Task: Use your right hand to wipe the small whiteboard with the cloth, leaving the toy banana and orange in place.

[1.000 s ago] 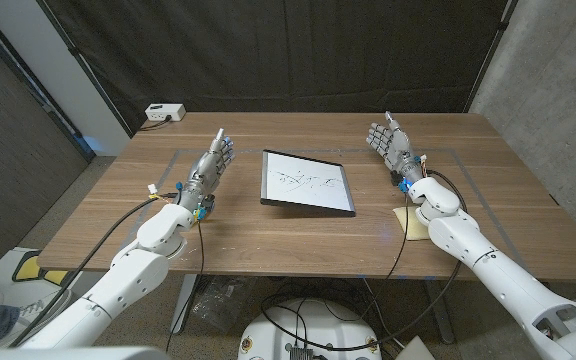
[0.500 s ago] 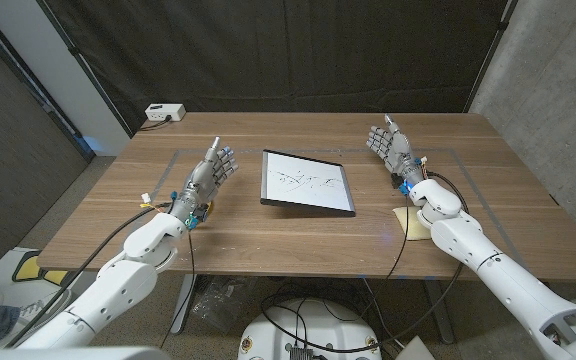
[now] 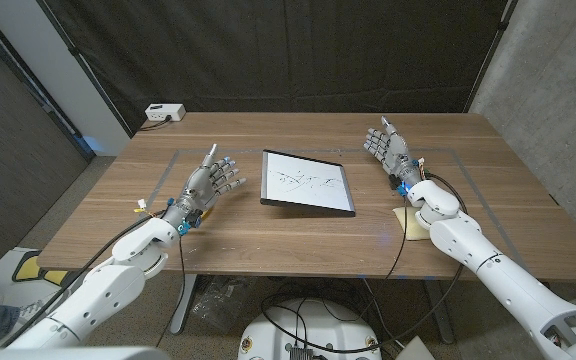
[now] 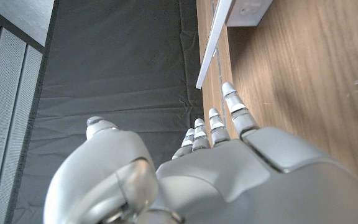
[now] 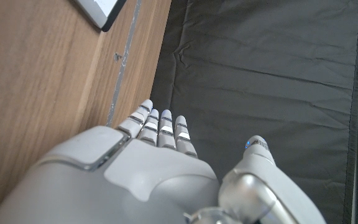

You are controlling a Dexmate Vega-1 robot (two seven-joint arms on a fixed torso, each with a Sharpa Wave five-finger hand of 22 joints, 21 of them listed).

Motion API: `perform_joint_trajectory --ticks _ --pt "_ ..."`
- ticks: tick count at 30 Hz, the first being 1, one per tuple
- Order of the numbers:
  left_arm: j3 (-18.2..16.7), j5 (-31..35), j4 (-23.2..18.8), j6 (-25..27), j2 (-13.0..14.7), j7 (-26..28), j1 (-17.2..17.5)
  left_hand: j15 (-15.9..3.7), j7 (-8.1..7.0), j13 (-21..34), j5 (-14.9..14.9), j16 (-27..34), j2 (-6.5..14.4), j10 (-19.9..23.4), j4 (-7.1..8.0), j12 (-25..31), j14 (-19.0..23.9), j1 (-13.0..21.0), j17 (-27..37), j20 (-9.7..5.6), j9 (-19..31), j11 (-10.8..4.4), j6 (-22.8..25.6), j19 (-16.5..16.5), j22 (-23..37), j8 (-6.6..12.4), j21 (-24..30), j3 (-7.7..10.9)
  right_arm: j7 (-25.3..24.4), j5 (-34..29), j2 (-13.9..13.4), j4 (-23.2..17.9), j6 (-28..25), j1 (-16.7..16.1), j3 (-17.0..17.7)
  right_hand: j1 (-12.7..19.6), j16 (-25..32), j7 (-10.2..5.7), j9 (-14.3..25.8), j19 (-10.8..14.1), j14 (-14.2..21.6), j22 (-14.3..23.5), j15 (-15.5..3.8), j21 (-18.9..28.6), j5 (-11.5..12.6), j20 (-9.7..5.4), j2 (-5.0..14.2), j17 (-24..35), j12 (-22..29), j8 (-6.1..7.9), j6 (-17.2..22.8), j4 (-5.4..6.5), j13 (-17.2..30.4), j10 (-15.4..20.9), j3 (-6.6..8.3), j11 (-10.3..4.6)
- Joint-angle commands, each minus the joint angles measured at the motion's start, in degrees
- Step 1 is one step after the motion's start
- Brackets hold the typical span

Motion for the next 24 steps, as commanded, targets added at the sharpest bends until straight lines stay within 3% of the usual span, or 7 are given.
perform_joint_trajectory --ticks 1,6,16,24 --pt "-2.21 -7.42 -0.13 6.48 3.00 -5.70 0.84 1.15 3.83 0.18 -0.30 -0.17 0.34 -0.42 -0.34 -0.32 0.34 0.64 0.10 0.09 0.24 1.11 -1.33 2.11 0.01 -0.46 0.48 -0.21 -0.24 -0.17 -0.04 -0.52 -1.42 0.60 -0.58 0.69 -0.10 0.09 0.21 0.54 0.55 0.33 0.16 -0.14 -0.19 0.07 -0.10 0.13 0.08 0.08 0.28 -0.37 0.08 0.29 -0.04 0.25" --pt "-2.25 -9.82 1.12 7.55 2.49 -9.78 0.07 1.34 4.45 0.19 -0.30 -0.11 0.47 -0.63 -0.50 -0.36 0.90 1.08 0.08 0.11 0.25 1.41 -1.56 3.59 0.04 -0.34 0.71 -0.14 0.22 -0.38 -0.10 -0.23 -1.31 0.86 -0.78 0.76 -0.10 0.08 0.21 0.63 0.63 0.34 0.17 -0.13 -0.20 0.13 -0.07 0.13 0.05 0.06 0.28 -0.41 0.08 0.28 -0.02 0.16" --pt "-2.96 -10.97 -1.74 11.54 2.90 -3.73 0.63 1.07 4.57 0.19 -0.26 0.14 2.06 1.46 -1.21 0.39 2.96 3.36 0.08 0.32 0.26 0.96 1.00 7.87 -0.09 0.82 0.97 0.91 0.73 -0.03 -0.31 -0.36 -1.36 0.78 -0.68 0.89 -0.06 0.04 0.22 0.79 0.91 0.35 0.16 -0.14 -0.24 0.19 -0.06 0.15 0.00 0.02 0.28 -0.48 0.09 0.31 -0.02 0.22" --pt "-1.23 -12.70 -0.20 16.61 4.45 -6.86 -3.30 1.00 4.91 0.19 -0.35 0.20 2.86 2.03 -1.63 0.46 3.82 4.62 0.08 0.36 0.26 1.01 1.68 9.35 -0.15 0.96 0.87 1.61 0.92 0.32 -0.60 -0.75 -1.10 0.30 -0.30 0.97 -0.09 -0.01 0.23 0.96 0.96 0.36 0.12 -0.11 -0.26 0.37 -0.05 0.15 -0.02 -0.02 0.27 -0.52 0.10 0.37 -0.02 0.23"
